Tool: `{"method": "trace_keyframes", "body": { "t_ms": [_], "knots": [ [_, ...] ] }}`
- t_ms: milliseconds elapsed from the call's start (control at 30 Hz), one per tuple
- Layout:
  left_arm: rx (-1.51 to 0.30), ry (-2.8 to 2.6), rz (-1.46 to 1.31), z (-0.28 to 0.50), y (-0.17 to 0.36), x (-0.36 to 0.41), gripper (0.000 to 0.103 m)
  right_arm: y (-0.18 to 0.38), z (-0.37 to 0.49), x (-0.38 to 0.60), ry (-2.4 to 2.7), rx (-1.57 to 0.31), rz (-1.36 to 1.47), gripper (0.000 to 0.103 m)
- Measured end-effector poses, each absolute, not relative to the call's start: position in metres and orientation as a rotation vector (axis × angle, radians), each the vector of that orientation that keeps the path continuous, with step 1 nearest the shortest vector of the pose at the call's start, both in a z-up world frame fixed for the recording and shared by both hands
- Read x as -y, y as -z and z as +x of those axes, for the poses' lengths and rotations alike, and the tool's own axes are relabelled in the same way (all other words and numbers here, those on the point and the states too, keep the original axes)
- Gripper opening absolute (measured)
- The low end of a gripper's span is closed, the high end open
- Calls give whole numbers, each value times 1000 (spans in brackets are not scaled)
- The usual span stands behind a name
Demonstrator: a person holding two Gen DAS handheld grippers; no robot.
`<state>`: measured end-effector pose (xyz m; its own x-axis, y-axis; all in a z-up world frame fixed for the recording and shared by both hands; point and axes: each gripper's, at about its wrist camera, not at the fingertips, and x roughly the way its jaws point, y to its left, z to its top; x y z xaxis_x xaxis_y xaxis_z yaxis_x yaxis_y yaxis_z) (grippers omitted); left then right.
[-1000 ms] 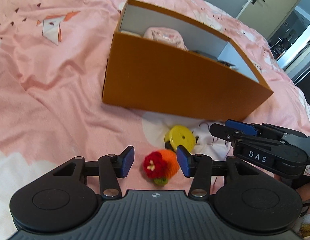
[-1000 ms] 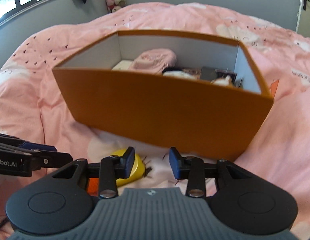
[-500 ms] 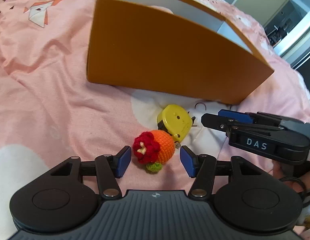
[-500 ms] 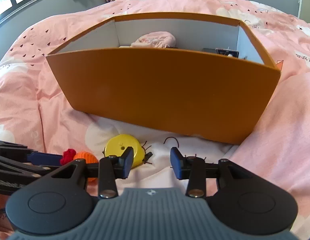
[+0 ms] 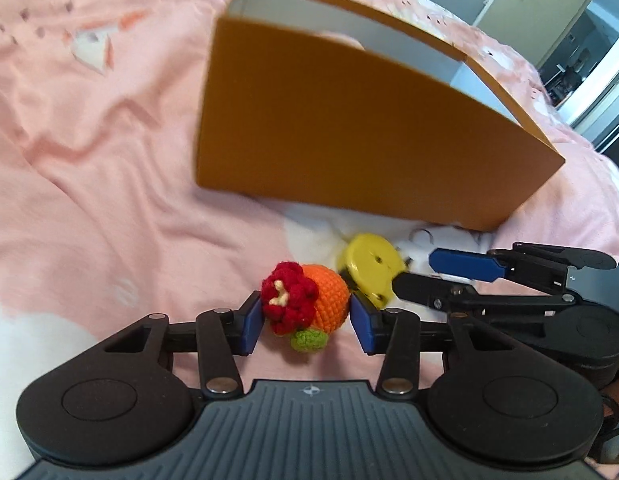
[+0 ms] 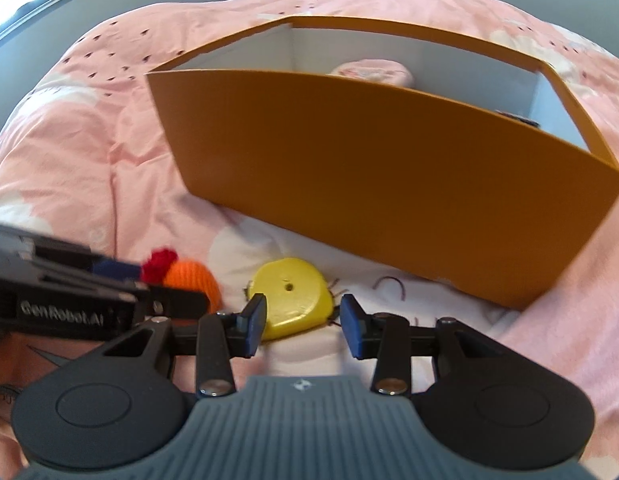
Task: Organize objects
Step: 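Grasp the crocheted flower ball with left while right grasps the yellow tape measure, then lift and carry the flower ball and tape measure over the orange box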
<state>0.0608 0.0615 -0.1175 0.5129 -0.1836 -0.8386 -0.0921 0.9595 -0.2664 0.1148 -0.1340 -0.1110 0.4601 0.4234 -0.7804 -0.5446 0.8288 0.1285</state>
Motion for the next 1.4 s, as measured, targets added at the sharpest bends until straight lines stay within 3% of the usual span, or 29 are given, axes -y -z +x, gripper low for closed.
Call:
{"method": "trace_keyframes", "body": {
  "t_ms": [167,467,1033,1233,1300,1400],
  "knots": [
    [-1044,17,-241,62,116,-67,52,115,119,120,-627,-912,-205,56],
    [-1104,10,-365,66,136,-84,61,133,135,115,-647,-972,-189,58],
    [-1144,16,-343,67,135,-81,64,142,142,114,-644,-1003,-160,58],
    [-1144,12,-363,68,135,-88,62,141,139,114,-639,-997,-162,58],
    [-1130,16,-367,66,135,-91,54,139,137,115,-634,-990,-159,57],
    [-1104,28,-372,63,131,-93,53,132,133,119,-629,-967,-158,57]
  ]
}}
